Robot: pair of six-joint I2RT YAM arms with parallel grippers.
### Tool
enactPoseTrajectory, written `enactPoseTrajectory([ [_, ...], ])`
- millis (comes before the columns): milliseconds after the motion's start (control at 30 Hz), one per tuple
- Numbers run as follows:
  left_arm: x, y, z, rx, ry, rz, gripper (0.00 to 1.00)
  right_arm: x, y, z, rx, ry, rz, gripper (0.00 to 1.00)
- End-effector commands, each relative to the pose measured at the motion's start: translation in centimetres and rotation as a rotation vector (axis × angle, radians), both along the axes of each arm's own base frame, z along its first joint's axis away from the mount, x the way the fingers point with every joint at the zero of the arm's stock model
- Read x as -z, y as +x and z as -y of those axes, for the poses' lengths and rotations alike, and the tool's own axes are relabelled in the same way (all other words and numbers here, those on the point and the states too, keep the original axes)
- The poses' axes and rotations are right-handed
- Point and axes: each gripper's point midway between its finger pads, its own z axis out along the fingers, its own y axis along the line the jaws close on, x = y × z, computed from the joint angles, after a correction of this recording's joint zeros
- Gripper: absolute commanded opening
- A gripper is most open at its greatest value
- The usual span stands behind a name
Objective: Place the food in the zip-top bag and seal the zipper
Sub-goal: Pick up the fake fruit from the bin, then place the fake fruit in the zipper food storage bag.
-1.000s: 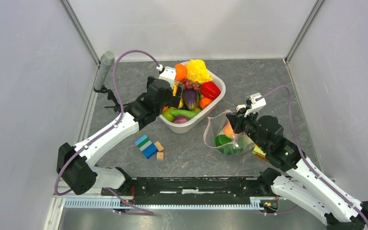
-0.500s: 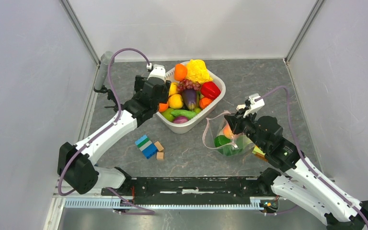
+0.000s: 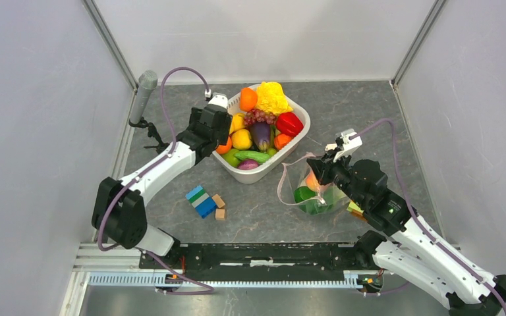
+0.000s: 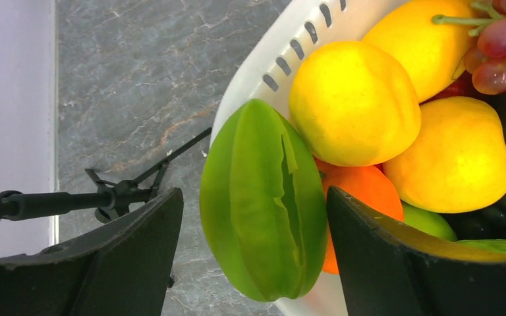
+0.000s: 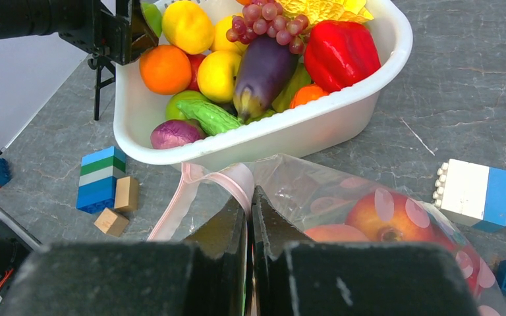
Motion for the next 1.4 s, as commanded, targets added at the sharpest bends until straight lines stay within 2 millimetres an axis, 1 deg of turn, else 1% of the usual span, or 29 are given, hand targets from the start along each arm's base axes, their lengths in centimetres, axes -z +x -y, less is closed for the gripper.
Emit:
enactPoseTrajectory([
  [0,0.7,0.2,0.8,0.013,-0.054,-0.011,0.82,-1.2,0.1,-0.3,-0.008,0.042,0.030,0.10],
  [100,0.7,-0.1,0.8,0.015,-0.065,-0.012,0.68,-1.3,0.0,-0.3,-0.006,0.047,0.032,0.10],
  [200,0.4,-0.4,1.1,0.027,-0.089,-0.007,0.56,-1.3,0.0,-0.3,-0.004,0.051,0.032,0.10],
  [267,-0.1,-0.6,1.2,0.032,-0.105,0.000,0.52,-1.4,0.0,-0.4,-0.008,0.054,0.031,0.10],
  [367,-1.9,-1.1,1.2,0.043,-0.142,0.035,0.50,-1.4,0.0,-0.5,-0.015,0.056,0.031,0.10],
  [500,-5.1,-2.1,1.4,0.080,-0.202,0.102,0.48,-1.4,0.1,-0.6,-0.016,0.060,0.027,0.10],
  [600,-6.4,-3.0,1.6,0.110,-0.234,0.108,0.45,-1.3,0.1,-0.8,-0.021,0.066,0.025,0.10],
  [700,-7.9,-4.2,2.6,0.159,-0.320,0.125,0.43,-1.1,0.1,-1.0,-0.025,0.073,0.021,0.10],
  [767,-9.4,-5.3,4.4,0.250,-0.423,0.136,0.43,-1.0,0.1,-1.2,-0.032,0.073,0.018,0.10],
  [833,-11.3,-7.0,7.0,0.383,-0.550,0.138,0.42,-0.9,0.1,-1.4,-0.038,0.072,0.012,0.10],
  [867,-12.0,-8.2,8.7,0.469,-0.614,0.128,0.41,-0.8,0.2,-1.5,-0.041,0.072,0.010,0.10],
  [933,-13.6,-10.6,11.4,0.616,-0.720,0.125,0.40,-0.7,0.2,-1.6,-0.044,0.073,0.008,0.10],
  [1000,-14.4,-13.2,13.9,0.752,-0.785,0.102,0.41,-0.8,0.3,-1.6,-0.043,0.073,0.008,0.10],
  [1067,-14.5,-15.7,15.8,0.851,-0.801,0.066,0.41,-1.1,0.3,-1.7,-0.044,0.077,0.013,0.10],
  [1167,-14.2,-19.3,18.4,0.974,-0.809,0.030,0.41,-1.6,0.4,-1.7,-0.040,0.080,0.022,0.10],
  [1233,-13.5,-21.1,20.2,1.040,-0.806,0.009,0.41,-1.9,0.5,-1.7,-0.040,0.084,0.027,0.10],
  [1333,-11.9,-22.1,22.4,1.078,-0.757,-0.027,0.42,-2.4,0.4,-2.0,-0.053,0.095,0.032,0.10],
  [1367,-11.2,-22.1,23.0,1.072,-0.738,-0.038,0.42,-2.5,0.4,-2.1,-0.058,0.098,0.032,0.10],
])
